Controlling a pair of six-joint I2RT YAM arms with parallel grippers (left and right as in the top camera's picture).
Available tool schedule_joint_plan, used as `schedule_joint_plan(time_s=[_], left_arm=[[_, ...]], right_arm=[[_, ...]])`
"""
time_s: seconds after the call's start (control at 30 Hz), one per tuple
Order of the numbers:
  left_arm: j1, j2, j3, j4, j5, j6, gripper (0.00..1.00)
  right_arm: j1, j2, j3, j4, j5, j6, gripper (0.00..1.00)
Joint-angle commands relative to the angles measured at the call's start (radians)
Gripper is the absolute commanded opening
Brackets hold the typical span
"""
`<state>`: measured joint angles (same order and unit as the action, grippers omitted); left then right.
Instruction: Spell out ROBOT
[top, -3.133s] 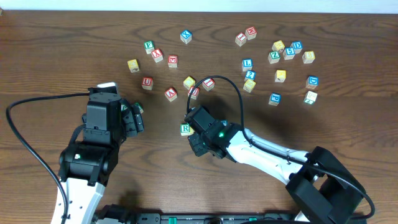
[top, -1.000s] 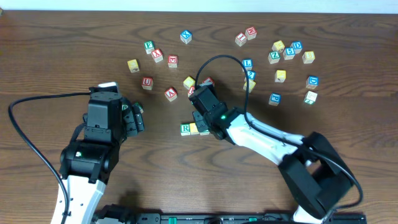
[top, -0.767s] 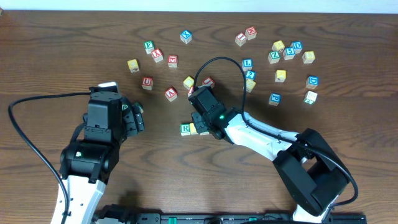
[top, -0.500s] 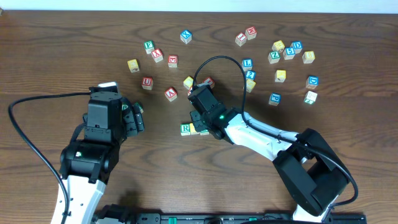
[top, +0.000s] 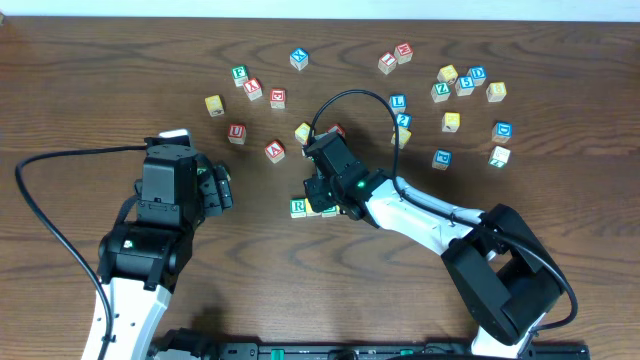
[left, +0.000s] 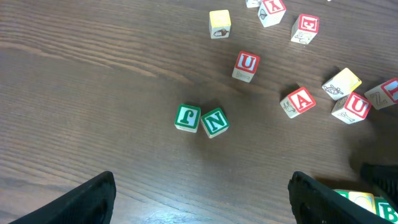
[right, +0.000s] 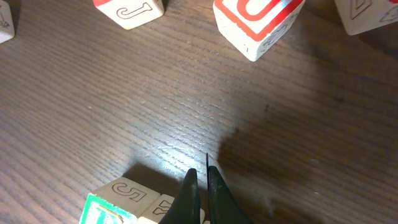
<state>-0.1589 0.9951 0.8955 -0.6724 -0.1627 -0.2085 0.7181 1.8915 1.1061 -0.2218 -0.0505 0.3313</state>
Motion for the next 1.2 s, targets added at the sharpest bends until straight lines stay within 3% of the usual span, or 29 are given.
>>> schedule_joint_plan(time_s=[0.0,1.17], left_arm=[[0.005,0.004,0.025,0.004,0.002,0.008,0.87],[0.005,0.004,0.025,0.003,0.002,0.008,0.87]], right_arm=[[-0.005,0.0,0.014,-0.004,-0.032,-0.015,0.01],[-0.003,0.0,0.014,0.009,-0.054,-0.043,0.01]])
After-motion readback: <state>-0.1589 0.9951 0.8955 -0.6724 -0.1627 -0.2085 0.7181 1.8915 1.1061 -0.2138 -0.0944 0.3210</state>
